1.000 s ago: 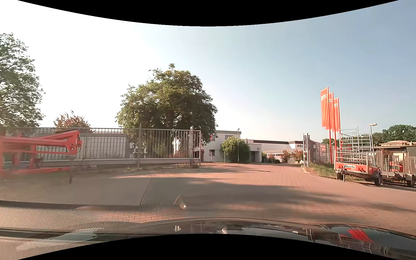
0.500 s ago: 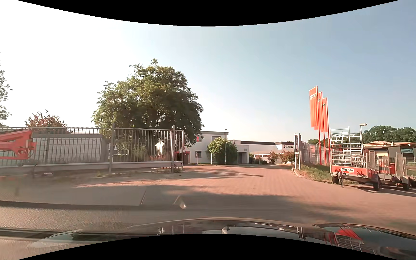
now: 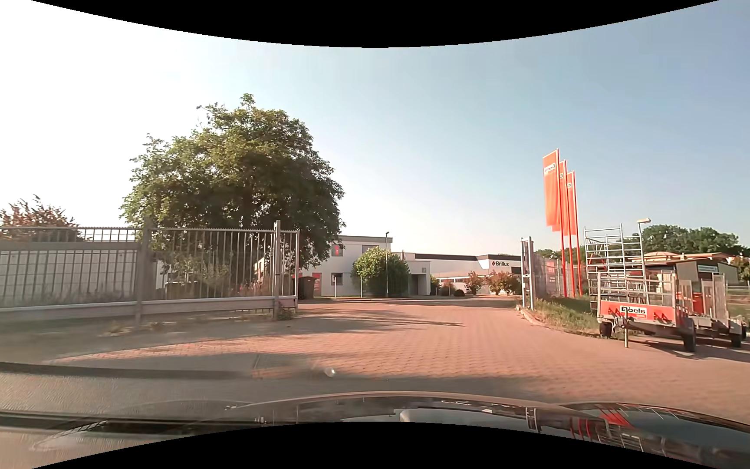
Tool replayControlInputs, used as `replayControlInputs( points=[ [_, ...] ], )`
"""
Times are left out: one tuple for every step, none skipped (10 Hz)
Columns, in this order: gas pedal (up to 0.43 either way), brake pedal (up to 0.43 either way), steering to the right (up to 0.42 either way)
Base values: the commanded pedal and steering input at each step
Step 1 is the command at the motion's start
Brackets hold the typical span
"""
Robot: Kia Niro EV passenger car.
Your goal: Follow the waypoints while adhering to traffic rules and regulations
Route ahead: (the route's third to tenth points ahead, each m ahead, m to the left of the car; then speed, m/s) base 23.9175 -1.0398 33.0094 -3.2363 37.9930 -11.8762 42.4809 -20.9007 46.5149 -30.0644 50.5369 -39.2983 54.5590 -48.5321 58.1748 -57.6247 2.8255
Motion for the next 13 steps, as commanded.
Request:
replayControlInputs(
  points=[
    [0.157, 0.000, 0.153],
    [0.157, 0.000, 0.153],
    [0.157, 0.000, 0.153],
    [0.157, 0.000, 0.152],
    [0.157, 0.000, 0.147],
    [0.157, 0.000, 0.136],
    [0.157, 0.000, 0.123],
    [0.157, 0.000, 0.108],
    [0.157, 0.000, 0.090],
    [0.157, 0.000, 0.076],
    [0.157, 0.000, 0.060],
    [0.150, 0.000, 0.048],
    [0.138, 0.000, 0.038]
  ],
)
